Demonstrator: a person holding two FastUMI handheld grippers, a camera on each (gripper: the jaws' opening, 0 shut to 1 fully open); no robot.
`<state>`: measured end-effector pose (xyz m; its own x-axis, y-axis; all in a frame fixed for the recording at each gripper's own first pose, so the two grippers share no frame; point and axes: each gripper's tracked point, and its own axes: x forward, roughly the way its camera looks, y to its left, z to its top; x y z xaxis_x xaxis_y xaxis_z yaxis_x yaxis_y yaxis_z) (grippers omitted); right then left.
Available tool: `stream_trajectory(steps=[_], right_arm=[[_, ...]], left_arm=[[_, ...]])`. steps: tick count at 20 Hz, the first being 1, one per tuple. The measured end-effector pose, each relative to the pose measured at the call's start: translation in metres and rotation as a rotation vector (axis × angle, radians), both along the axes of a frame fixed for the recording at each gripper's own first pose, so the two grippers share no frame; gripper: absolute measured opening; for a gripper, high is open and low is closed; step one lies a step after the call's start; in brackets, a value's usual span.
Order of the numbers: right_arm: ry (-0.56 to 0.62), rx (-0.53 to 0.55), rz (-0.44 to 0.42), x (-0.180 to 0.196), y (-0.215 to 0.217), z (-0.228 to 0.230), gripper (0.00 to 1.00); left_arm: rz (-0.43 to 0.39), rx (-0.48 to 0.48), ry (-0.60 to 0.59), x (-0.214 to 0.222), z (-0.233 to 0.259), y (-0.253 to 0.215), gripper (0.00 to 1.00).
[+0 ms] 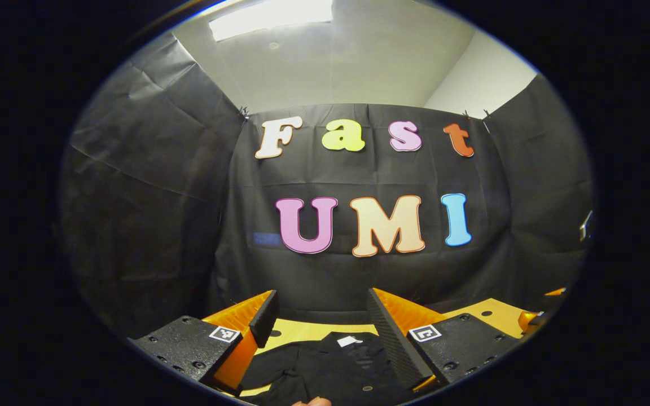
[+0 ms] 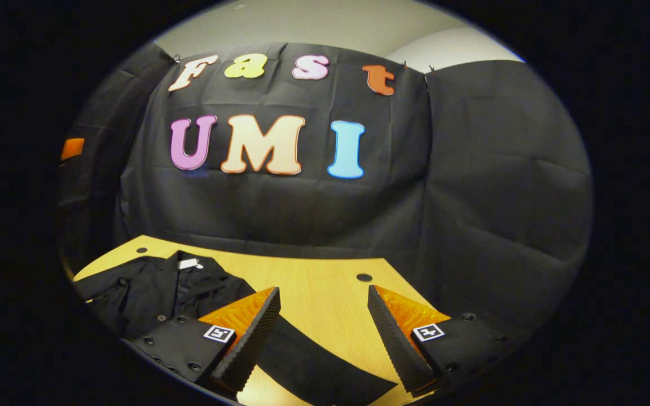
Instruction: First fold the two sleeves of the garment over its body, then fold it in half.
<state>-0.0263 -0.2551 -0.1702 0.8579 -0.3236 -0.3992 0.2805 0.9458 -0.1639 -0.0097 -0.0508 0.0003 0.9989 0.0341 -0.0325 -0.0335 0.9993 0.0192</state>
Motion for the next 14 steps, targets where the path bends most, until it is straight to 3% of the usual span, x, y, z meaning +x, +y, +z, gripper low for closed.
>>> stream_trajectory(steps=[8, 14], right_arm=[[0.221, 0.046, -0.041, -0.035, -0.056, -0.082, 0.98], [0.419, 0.101, -0.035, -0.072, -0.067, -0.143, 0.99]], left_arm=[[0.010, 0.025, 0.008, 0.000, -0.003, -0.028, 0.92], [-0.003, 0.031, 0.015, -0.004, -0.008, -0.055, 0.92]])
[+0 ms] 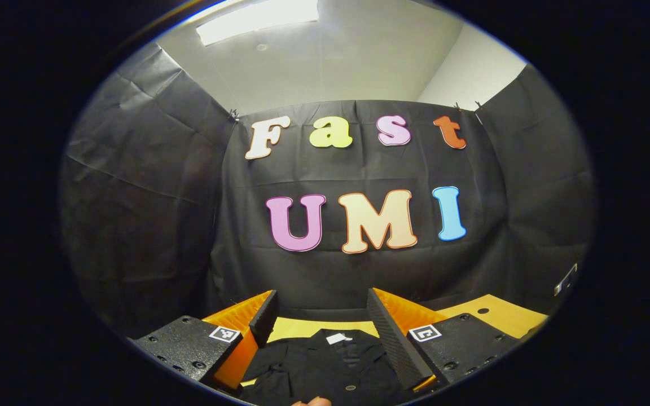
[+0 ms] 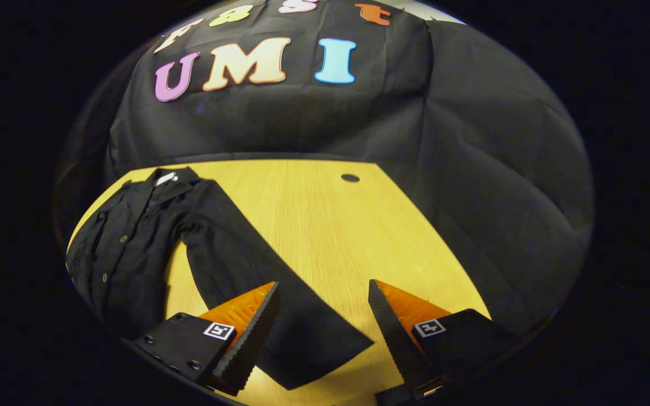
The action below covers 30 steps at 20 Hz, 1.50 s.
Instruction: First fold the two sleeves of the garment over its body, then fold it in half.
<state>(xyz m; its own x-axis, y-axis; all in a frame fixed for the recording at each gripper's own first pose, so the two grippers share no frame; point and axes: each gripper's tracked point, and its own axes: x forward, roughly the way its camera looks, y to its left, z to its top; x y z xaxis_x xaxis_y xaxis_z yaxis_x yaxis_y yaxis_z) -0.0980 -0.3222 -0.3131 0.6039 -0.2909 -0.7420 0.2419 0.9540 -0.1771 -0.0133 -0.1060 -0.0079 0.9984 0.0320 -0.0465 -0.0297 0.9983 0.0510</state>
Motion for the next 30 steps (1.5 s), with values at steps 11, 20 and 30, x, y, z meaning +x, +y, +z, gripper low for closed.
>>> stream_trajectory(steps=[11, 20, 30], right_arm=[[0.165, 0.150, 0.040, -0.031, 0.004, -0.057, 0.90], [0.153, 0.131, 0.034, -0.022, 0.021, -0.045, 0.03], [-0.072, 0.234, 0.037, 0.061, 0.115, 0.041, 0.03]], left_arm=[[0.019, 0.000, -0.008, 0.000, -0.007, 0.009, 0.94], [0.043, 0.011, -0.025, 0.004, -0.002, 0.060, 0.92], [0.083, 0.021, -0.027, 0.005, -0.002, 0.129, 0.94]])
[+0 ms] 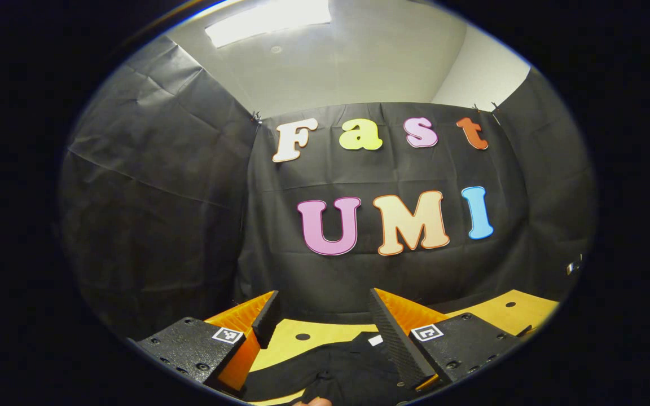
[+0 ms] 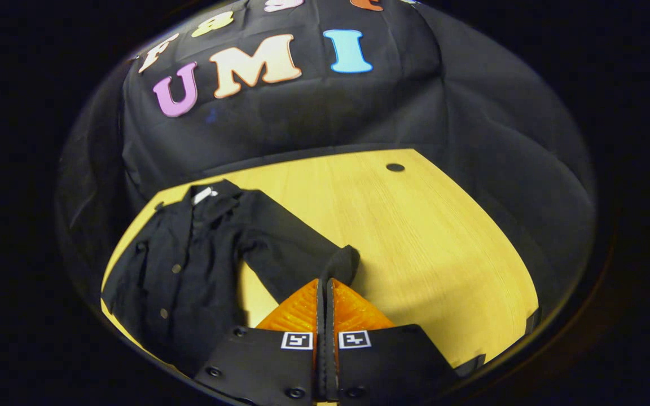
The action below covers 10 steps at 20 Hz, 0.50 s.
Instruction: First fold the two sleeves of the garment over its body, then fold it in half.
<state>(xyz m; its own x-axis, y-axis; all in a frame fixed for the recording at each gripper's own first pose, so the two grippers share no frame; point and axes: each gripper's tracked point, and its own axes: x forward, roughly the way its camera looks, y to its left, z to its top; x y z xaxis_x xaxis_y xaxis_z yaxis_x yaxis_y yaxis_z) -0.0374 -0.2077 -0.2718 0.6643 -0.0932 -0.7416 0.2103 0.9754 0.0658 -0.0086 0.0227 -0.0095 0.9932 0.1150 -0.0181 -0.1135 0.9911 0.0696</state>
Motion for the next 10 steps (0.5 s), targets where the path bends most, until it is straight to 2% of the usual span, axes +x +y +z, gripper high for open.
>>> stream_trajectory(steps=[3, 4, 9, 10], right_arm=[[-0.059, 0.005, 0.036, 0.023, 0.032, 0.021, 0.02], [-0.073, 0.009, 0.052, 0.031, 0.044, 0.028, 0.02], [-0.127, 0.004, 0.156, 0.061, 0.109, 0.047, 0.02], [-0.133, 0.008, 0.175, 0.066, 0.123, 0.051, 0.02]], left_arm=[[0.024, -0.005, 0.007, -0.004, -0.003, 0.025, 0.92], [0.034, -0.008, 0.009, -0.006, -0.004, 0.034, 0.94], [0.091, -0.011, 0.020, -0.013, -0.010, 0.079, 0.92], [0.101, -0.011, 0.022, -0.014, -0.010, 0.087, 0.94]])
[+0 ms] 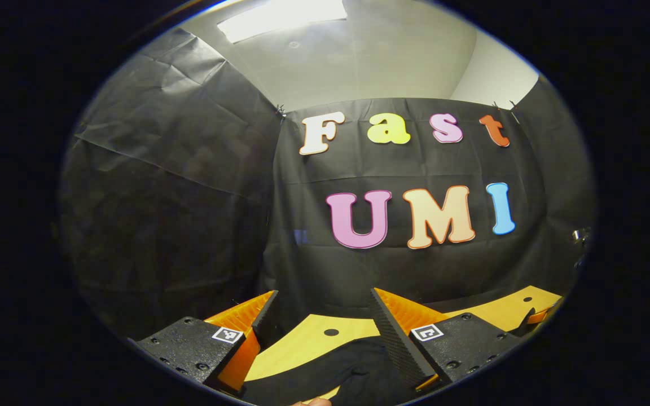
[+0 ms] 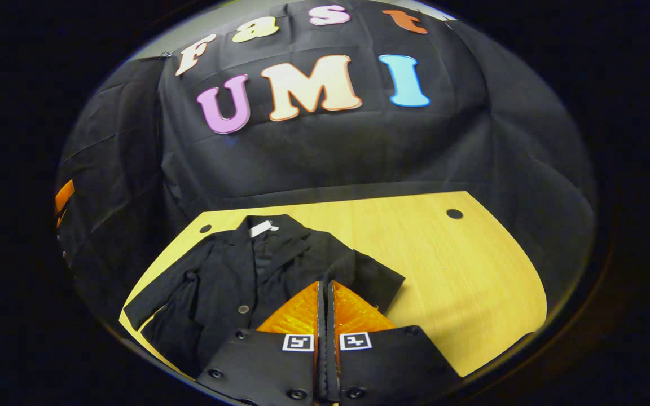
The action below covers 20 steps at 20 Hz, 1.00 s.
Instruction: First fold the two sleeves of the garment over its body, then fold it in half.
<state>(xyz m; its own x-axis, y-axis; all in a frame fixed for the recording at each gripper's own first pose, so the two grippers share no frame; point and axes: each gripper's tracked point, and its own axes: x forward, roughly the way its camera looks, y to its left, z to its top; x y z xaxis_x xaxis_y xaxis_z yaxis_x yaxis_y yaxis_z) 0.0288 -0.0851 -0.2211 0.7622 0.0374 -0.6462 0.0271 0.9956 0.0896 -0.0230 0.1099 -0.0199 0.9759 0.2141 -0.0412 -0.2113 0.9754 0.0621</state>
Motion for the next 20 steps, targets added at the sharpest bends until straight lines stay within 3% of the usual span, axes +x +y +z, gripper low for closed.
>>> stream_trajectory(steps=[9, 20], right_arm=[[-0.028, 0.026, 0.132, 0.041, 0.116, 0.004, 0.02], [0.009, 0.019, 0.208, 0.093, 0.225, -0.024, 0.02]], left_arm=[[0.061, -0.012, 0.038, -0.005, -0.020, 0.071, 0.92], [0.087, -0.011, 0.079, 0.009, -0.048, 0.144, 0.94]])
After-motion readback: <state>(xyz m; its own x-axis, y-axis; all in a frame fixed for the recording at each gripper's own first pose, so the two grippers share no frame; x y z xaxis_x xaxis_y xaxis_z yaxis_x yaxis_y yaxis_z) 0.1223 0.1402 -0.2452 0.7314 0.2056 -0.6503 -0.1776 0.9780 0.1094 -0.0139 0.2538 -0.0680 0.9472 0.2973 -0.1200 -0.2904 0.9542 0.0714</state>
